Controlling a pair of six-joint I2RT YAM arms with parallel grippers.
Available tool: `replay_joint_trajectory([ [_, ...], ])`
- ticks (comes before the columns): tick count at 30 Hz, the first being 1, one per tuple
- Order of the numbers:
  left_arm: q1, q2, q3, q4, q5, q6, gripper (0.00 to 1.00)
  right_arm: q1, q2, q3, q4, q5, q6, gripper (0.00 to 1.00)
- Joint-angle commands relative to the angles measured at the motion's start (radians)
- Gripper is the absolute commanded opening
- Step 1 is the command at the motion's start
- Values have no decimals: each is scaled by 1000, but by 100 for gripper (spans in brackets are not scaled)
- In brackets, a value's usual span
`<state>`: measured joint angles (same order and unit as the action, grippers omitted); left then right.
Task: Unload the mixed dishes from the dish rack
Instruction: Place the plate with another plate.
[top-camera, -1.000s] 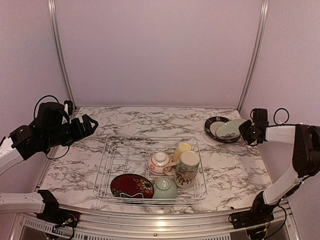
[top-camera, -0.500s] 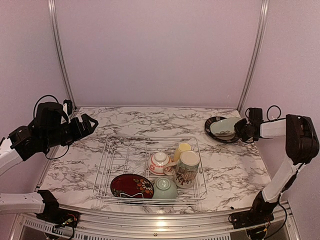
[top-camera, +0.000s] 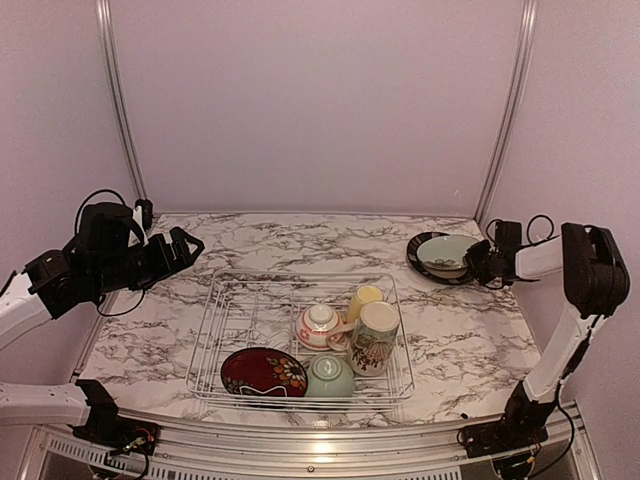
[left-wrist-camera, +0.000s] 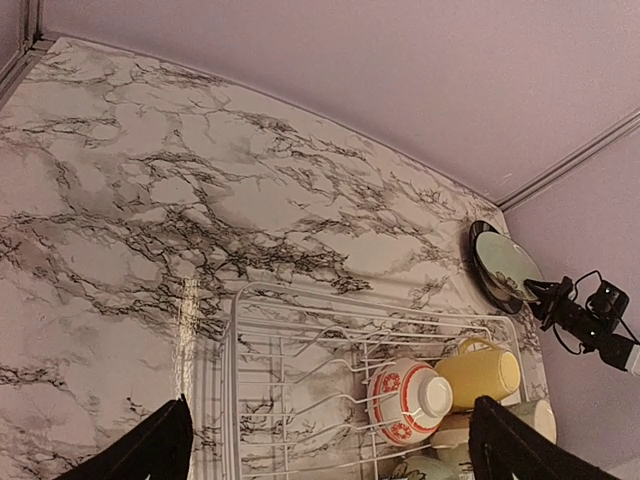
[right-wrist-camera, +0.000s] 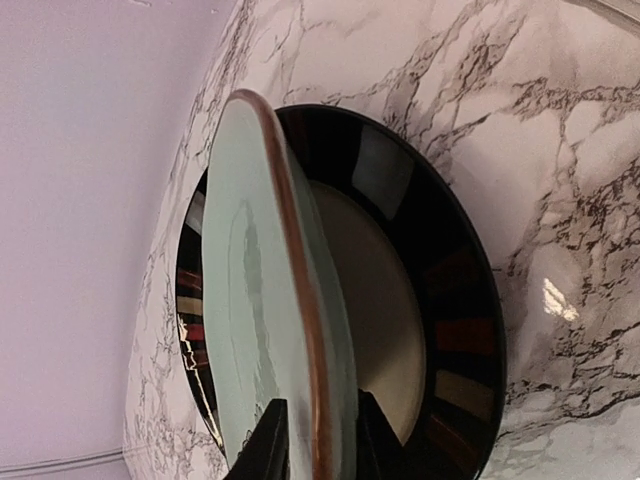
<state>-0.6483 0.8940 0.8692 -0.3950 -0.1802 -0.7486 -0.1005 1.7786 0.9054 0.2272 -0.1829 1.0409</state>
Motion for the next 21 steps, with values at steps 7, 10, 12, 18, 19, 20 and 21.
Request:
replay_joint_trajectory([
  [7, -4, 6, -10, 26, 13, -8, 99, -1, 15, -56, 253, -96, 41, 10],
  [10, -4, 8, -9, 28, 15, -6, 99, -1, 50, -20, 217, -144, 30, 17],
  [12, -4, 8, -12, 30, 13, -6, 99, -1, 55, -24, 226, -148, 25, 21],
  [18, -4, 10, -18, 35, 17, -4, 99, -1, 37, 4, 144, -125, -58, 31],
  [19, -4, 10, -17, 33, 17, -2, 99, -1, 22, 3, 121, -108, -76, 34],
  [20, -4, 8, -18, 30, 15, -2, 99, -1, 1, 1, 100, -85, -98, 38],
  [21, -4, 5, -19, 28, 13, 0, 99, -1, -16, 0, 80, -66, -118, 42],
])
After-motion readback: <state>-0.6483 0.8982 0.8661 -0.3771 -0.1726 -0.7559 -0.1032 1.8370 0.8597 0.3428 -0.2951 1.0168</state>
